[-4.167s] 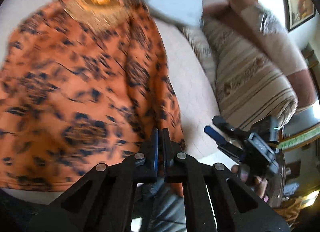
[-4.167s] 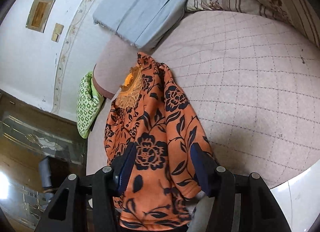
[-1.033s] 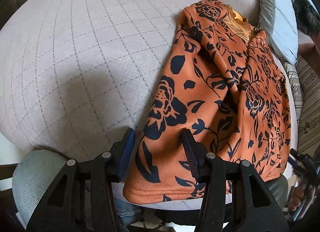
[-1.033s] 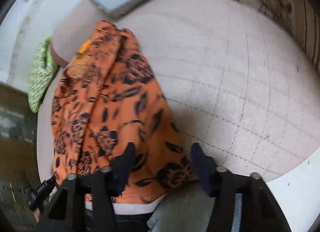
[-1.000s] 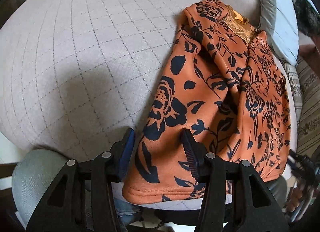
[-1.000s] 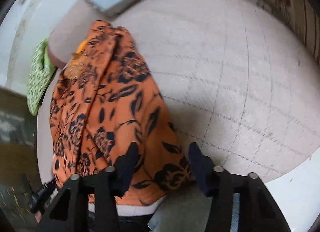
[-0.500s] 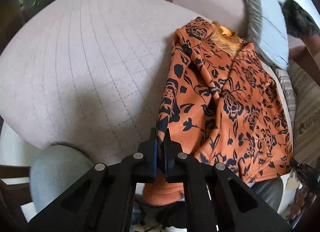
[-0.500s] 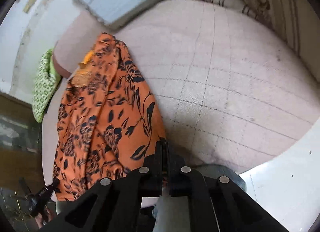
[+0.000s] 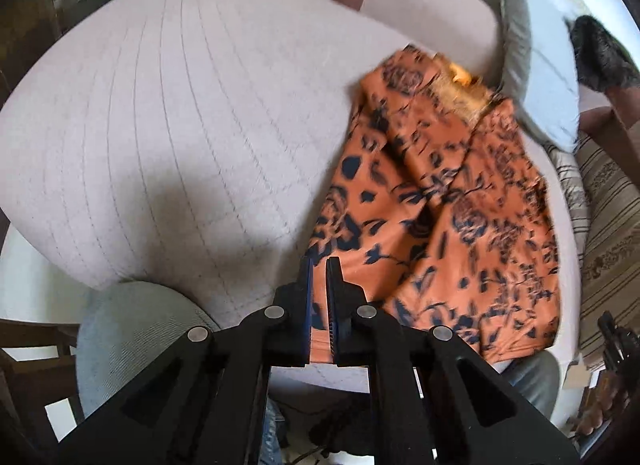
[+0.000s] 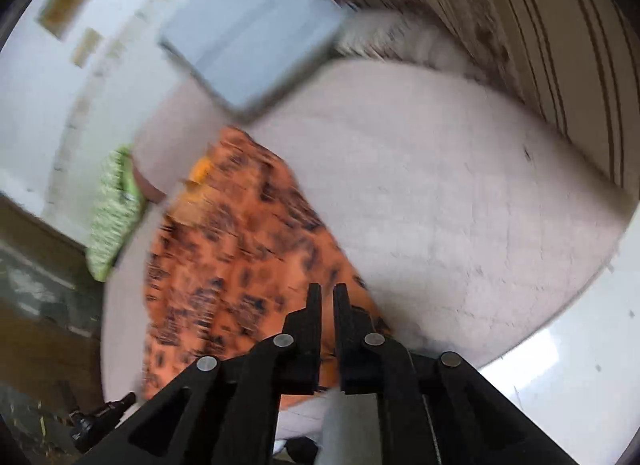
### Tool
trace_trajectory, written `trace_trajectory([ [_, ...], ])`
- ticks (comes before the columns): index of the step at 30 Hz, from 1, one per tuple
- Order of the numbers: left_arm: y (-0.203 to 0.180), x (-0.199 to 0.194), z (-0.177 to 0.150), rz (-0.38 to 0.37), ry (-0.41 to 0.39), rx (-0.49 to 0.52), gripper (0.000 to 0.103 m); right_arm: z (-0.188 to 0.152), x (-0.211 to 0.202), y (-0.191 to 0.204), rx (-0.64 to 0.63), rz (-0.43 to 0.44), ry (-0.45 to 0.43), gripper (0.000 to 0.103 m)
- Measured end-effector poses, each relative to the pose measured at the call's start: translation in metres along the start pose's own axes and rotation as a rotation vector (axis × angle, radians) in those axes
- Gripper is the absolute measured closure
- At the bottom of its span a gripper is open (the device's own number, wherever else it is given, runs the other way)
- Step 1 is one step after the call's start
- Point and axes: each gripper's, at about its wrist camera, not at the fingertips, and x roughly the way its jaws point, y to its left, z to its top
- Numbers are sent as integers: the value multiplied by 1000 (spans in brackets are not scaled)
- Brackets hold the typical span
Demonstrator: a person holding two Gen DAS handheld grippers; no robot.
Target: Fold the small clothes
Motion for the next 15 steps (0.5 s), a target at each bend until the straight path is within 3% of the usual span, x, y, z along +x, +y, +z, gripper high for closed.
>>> trace_trajectory([
  [1,-6,-6,1,-10,-13,4,98,1,-6,7,-20,40,-5,83],
  [2,-13,-12,2,-19,-28,14,98,1,-9,16,-41,71,-8,65],
  [3,-23,-18,4,-25,-43,30,97,1,-12,25,-58,96,-18,55],
  [5,-35,-30,4,-40,-68,53,85,-1,-16,47,-106,133,-40,55],
  [7,-45,-42,5,-51,-101,63,56,-4,-20,67,-149,128,-46,55],
  [9,-52,-53,4,-49,-147,78,46,-7,-24,86,-188,122,-61,55],
  [15,-72,-67,1,-56,-173,129,45,-21,-34,124,-289,84,-52,55],
])
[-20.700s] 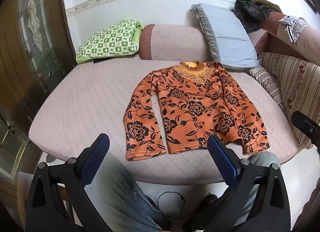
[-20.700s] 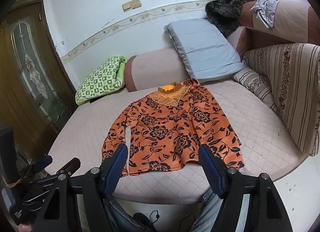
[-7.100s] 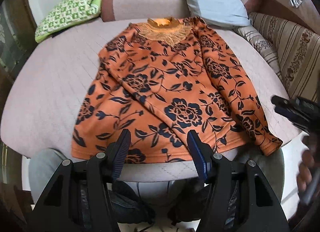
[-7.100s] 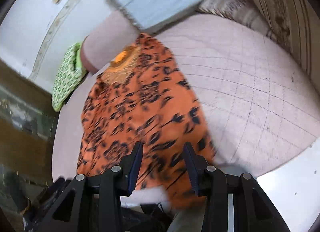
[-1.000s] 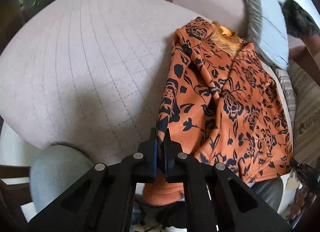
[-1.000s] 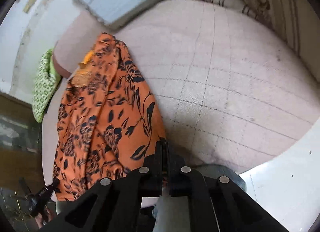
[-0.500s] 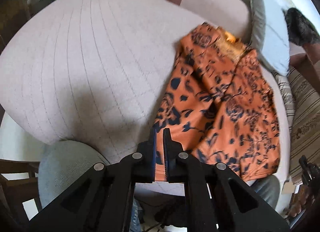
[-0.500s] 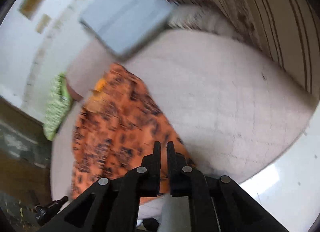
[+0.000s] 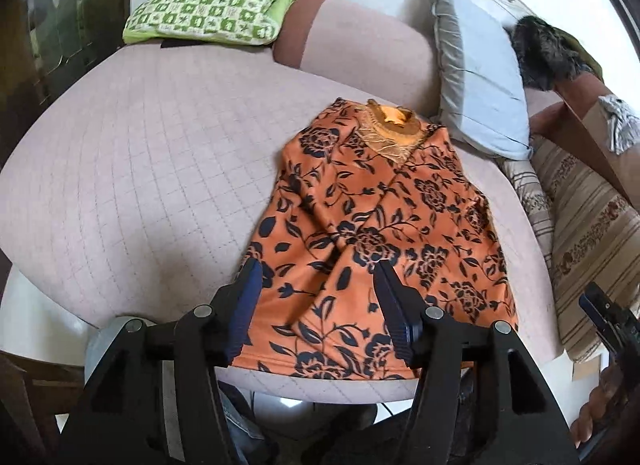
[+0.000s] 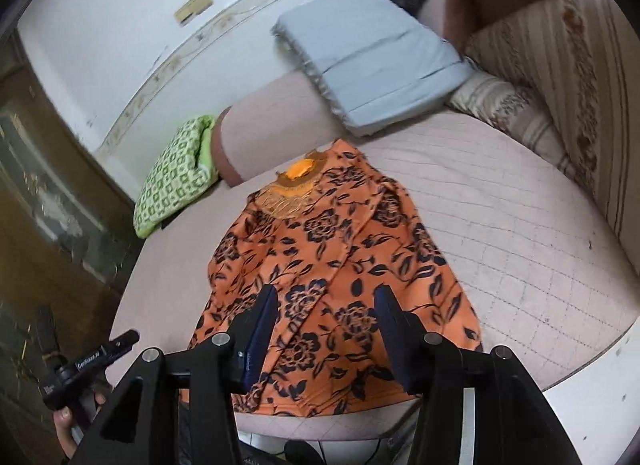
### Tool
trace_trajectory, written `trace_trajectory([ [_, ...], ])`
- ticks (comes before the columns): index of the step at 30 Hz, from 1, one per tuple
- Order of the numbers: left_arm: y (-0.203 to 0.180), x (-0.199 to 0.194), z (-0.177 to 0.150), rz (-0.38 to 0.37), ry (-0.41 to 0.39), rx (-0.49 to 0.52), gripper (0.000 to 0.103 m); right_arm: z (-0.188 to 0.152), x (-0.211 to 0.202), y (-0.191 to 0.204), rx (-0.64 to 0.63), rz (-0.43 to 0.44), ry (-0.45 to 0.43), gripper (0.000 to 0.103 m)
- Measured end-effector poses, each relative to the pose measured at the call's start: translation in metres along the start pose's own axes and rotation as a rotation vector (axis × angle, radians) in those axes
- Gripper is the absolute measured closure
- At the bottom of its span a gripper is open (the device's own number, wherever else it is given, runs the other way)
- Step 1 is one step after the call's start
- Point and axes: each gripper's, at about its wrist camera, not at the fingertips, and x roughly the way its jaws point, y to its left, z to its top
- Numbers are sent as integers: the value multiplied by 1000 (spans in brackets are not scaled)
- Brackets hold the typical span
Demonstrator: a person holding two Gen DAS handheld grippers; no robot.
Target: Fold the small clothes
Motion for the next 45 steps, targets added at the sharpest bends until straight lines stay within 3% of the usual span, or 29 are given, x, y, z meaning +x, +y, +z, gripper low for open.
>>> trace_trajectory([
  [9,-15,-14,-7,-17,-7,41,45,-2,-18,32,-83,-145,-13,55],
  [21,-20,-24,-10,-29,-12,47,45,0,-33,54,-118,-142,-32,55],
  [45,-27,-21,-8,-28,10,48,45,4,-27,54,-123,-146,-15,55],
])
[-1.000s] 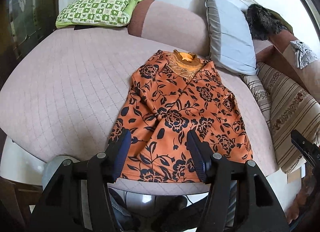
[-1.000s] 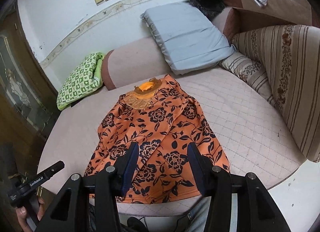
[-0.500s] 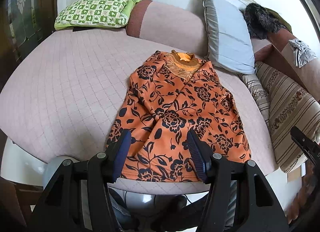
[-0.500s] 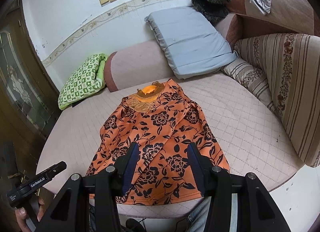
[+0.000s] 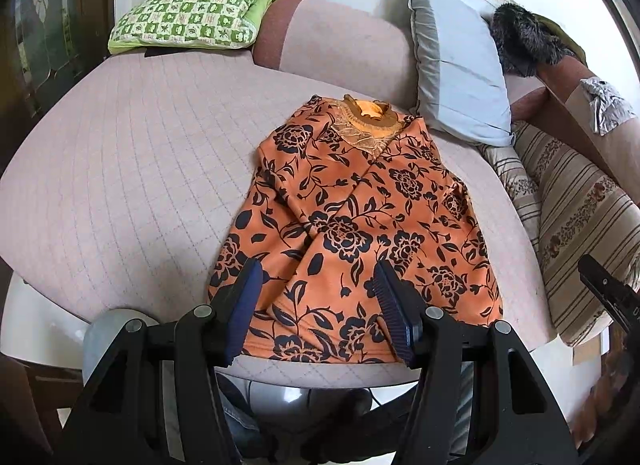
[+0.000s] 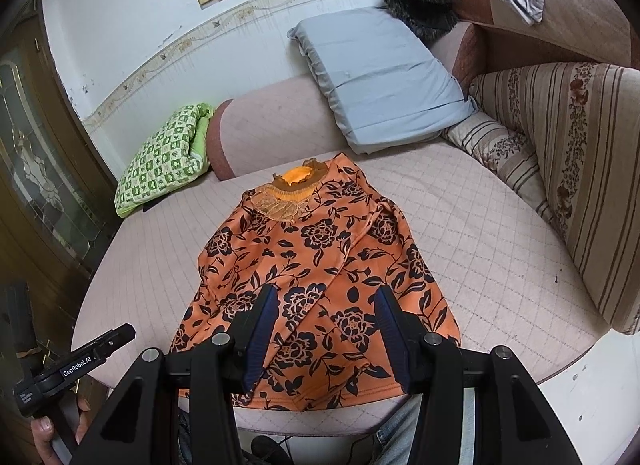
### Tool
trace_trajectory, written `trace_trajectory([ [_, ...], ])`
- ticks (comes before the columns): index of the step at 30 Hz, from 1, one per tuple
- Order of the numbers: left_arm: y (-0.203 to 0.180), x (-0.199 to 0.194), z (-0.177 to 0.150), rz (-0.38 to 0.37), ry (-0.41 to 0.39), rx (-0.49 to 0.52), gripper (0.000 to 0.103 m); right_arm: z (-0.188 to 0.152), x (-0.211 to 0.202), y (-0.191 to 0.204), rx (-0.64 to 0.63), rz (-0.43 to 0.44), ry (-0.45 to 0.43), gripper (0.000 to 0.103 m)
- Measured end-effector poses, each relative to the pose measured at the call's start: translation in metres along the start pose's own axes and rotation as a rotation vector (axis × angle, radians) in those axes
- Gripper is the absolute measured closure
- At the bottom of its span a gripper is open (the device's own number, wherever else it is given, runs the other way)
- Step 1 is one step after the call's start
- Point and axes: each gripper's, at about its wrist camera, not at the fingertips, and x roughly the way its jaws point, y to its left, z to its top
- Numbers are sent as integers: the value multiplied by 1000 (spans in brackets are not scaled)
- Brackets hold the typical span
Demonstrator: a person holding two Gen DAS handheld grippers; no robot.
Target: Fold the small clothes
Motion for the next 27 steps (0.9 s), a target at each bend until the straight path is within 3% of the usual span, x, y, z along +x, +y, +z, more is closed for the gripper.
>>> trace_trajectory([
  [27,4,16,19,-2,7,-34,45,19,19,-11,39,-15,29,55],
])
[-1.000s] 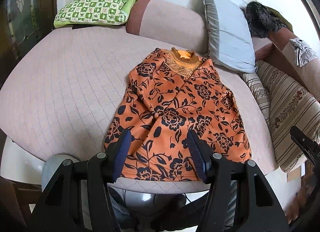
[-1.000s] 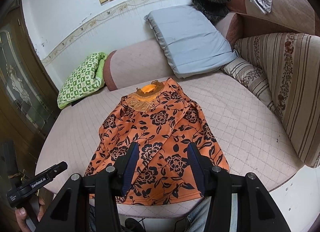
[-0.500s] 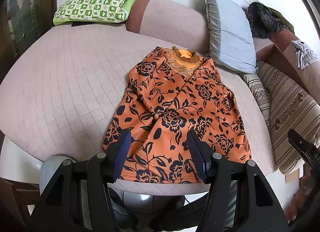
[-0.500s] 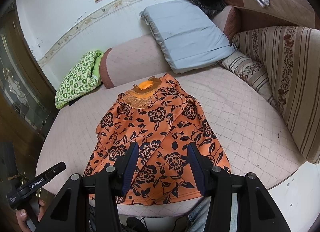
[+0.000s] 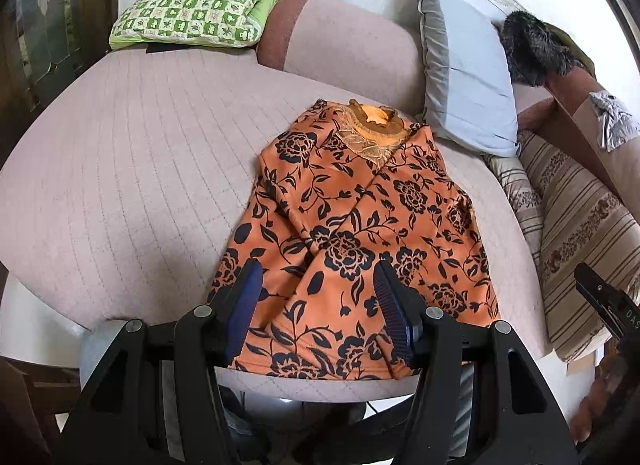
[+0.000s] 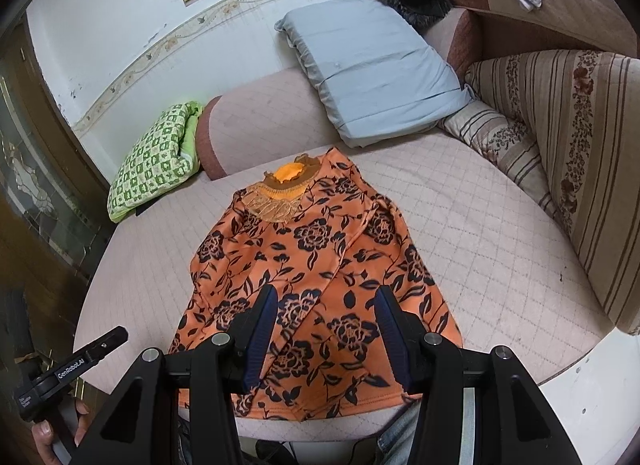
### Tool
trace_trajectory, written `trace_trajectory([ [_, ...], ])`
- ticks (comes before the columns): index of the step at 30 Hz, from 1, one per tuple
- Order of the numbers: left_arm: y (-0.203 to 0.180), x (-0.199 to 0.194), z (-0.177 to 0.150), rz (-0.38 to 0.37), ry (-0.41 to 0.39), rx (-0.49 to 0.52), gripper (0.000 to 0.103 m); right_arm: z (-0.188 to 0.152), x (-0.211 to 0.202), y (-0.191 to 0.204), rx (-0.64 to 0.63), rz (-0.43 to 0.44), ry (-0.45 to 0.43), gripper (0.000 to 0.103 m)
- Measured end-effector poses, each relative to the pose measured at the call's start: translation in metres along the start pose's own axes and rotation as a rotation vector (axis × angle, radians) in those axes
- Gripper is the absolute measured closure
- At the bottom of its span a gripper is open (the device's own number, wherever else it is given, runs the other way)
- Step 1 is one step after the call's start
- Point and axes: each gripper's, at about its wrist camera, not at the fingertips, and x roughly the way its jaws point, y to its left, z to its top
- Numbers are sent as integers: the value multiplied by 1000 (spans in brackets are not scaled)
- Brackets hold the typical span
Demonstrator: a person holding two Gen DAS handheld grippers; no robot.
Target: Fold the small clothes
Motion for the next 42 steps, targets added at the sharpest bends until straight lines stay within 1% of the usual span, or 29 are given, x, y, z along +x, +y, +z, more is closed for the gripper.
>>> trace_trajectory([
  [5,-3,9,5,-4,14,1,45,9,6,-6,17,0,-2,55],
  [10,-2,27,13,-13,48,-14,45,12,21,-8,26,21,22,55],
  [14,4,48,30,-14,65,-33,45,17,37,-11,26,49,28,55],
  [19,19,82,61,-19,89,-76,45,28,80,-14,18,95,80,55],
  [21,25,105,81,-34,105,-95,45,40,104,-12,5,125,109,55],
  [24,34,145,114,-34,127,-125,45,63,143,-12,-4,168,149,55],
  [27,35,188,152,-39,151,-143,45,94,188,-14,-4,170,174,55],
  [30,28,230,187,-39,185,-133,45,122,232,-21,21,191,205,55],
  [32,21,258,209,-20,196,-123,45,139,263,-24,26,168,222,55],
  [33,18,269,217,-13,198,-114,45,151,287,-27,34,156,238,55],
  [34,15,285,227,-5,207,-109,45,157,299,-30,44,154,245,55],
  [36,9,308,237,14,224,-110,45,175,337,-34,65,140,269,55],
  [38,-1,335,246,35,248,-76,45,191,368,-37,80,109,277,55],
  [39,-4,347,249,62,257,-68,45,200,387,-37,83,73,290,55],
  [40,-9,358,252,97,261,-52,45,207,403,-35,82,13,287,55],
  [42,-18,379,254,204,272,44,45,216,423,-28,57,-46,281,55],
])
